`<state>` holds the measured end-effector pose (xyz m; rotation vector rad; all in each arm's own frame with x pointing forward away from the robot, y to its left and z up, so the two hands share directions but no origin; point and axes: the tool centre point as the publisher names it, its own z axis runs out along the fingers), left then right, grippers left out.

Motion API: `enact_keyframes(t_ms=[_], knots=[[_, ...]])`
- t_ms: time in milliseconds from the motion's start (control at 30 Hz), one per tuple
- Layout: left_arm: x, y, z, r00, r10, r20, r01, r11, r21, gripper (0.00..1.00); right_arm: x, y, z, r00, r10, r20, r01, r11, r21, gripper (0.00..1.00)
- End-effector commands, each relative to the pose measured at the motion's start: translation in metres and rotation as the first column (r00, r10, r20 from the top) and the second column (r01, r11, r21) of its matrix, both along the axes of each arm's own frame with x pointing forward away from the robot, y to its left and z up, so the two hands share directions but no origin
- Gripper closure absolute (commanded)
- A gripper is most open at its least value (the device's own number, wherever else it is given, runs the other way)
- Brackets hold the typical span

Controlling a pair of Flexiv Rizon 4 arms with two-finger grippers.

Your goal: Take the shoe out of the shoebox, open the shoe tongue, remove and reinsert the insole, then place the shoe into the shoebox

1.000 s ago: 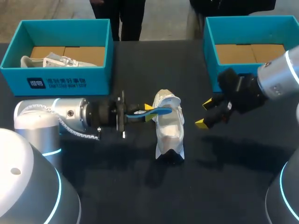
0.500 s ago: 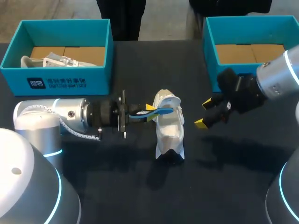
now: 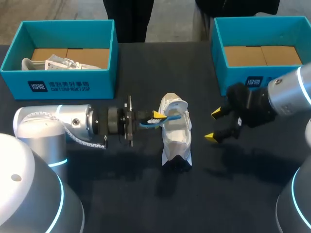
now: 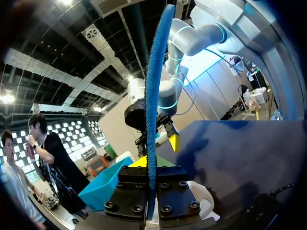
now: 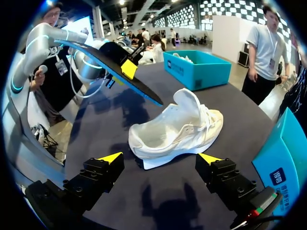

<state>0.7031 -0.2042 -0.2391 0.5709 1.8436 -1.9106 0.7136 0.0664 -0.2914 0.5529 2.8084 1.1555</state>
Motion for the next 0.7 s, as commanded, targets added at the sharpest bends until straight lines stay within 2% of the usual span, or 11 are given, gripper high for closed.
enact_keyframes(t_ms=[33,367,700], knots=[[-0.004,-0.007,-0.006,1.0,0.001,0.018,0.0,1.0,-0.023,1.0,0.004,-0.002,-0.01,1.0,0.0,-0.001,0.0,1.0,0.007,0.0],[-0.007,-0.015,-0.022,1.0,-0.008,-0.006,0.008,0.999,-0.033,1.0,0.003,-0.011,-0.023,1.0,0.0,0.001,0.0,1.0,-0.01,0.0],[-0.004,-0.019,-0.026,1.0,0.008,0.007,-0.008,0.999,-0.036,1.0,0.002,-0.011,-0.023,1.0,0.004,-0.003,-0.004,1.0,0.002,0.0]])
